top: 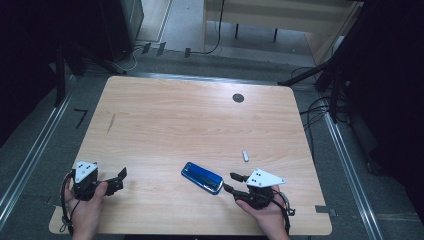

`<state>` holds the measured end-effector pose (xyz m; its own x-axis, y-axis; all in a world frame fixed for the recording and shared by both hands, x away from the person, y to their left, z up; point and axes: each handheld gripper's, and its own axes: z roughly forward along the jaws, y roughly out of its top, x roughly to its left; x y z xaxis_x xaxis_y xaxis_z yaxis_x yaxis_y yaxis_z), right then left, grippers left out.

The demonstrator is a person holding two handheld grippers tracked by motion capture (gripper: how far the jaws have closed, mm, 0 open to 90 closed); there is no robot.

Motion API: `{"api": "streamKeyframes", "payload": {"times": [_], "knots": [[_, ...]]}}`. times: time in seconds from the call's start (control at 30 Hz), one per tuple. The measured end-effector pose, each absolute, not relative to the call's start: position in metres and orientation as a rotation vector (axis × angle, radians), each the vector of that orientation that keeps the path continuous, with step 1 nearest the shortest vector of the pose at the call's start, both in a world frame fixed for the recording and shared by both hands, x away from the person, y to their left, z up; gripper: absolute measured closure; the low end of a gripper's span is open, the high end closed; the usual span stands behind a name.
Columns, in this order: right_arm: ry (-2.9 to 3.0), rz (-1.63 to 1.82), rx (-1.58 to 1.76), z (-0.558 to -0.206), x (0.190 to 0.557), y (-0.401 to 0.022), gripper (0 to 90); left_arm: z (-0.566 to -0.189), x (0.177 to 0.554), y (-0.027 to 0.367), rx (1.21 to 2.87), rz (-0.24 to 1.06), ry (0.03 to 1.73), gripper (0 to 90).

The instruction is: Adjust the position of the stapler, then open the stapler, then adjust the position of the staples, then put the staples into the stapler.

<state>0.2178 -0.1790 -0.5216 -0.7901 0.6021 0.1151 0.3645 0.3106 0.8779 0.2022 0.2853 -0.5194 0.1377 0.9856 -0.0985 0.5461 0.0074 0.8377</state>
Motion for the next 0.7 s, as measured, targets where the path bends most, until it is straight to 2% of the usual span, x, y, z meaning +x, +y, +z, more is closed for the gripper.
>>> {"api": "streamKeyframes", "payload": {"times": [0.13, 0.3, 0.33, 0.47, 0.53, 0.7], "knots": [[2.358, 1.452, 0.877, -0.527, 0.213, -0.18, 56.1, -0.517, 0.201, 0.268, 1.676, 0.72, 1.463, 0.0], [2.319, 1.382, 0.923, -0.53, 0.208, -0.184, 56.5, -0.517, 0.197, 0.237, 1.714, 0.707, 1.4, 9.4], [2.33, 1.371, 0.94, -0.531, 0.209, -0.185, 56.2, -0.517, 0.197, 0.229, 1.719, 0.698, 1.389, 14.0], [2.35, 1.36, 0.966, -0.535, 0.211, -0.185, 56.3, -0.517, 0.196, 0.204, 1.745, 0.655, 1.325, 16.2], [2.336, 1.392, 0.964, -0.535, 0.211, -0.183, 60.5, -0.517, 0.196, 0.186, 1.761, 0.633, 1.296, 20.7], [2.333, 1.403, 0.976, -0.535, 0.211, -0.18, 62.1, -0.519, 0.196, 0.16, 1.821, 0.611, 1.223, 30.2]]}}
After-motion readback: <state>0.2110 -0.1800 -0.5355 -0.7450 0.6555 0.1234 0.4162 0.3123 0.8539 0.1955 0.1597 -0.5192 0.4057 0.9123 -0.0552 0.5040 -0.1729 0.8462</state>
